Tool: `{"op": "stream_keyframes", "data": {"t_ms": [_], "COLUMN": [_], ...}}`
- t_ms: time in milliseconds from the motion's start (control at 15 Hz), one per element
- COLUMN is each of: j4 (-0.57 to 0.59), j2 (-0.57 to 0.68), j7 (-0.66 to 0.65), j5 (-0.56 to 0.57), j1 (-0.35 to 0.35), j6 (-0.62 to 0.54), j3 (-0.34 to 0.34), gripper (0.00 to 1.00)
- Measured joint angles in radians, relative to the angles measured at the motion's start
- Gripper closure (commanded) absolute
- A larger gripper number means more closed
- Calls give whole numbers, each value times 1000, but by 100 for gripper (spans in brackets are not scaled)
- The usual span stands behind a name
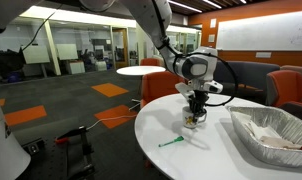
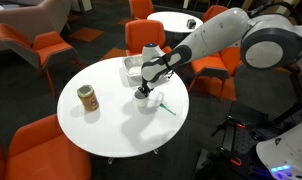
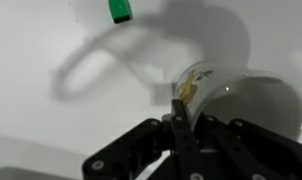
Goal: Move the cup from left to right
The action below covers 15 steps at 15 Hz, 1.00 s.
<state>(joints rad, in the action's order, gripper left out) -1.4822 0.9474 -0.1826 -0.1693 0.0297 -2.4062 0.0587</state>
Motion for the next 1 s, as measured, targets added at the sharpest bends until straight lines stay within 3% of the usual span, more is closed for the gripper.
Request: {"op": "stream_keyframes", "data": {"t_ms": [267, 533, 600, 1000], "j4": [24, 5, -16, -229], "j2": [1, -73, -107, -338], "j7": [2, 29, 39, 43], "j5": [-8, -8, -3, 133], "j1": [7, 18, 16, -27], "j6": [-2, -17, -17, -18], "j3": [-9, -35, -36, -14], "gripper": [34, 4, 0, 0]}}
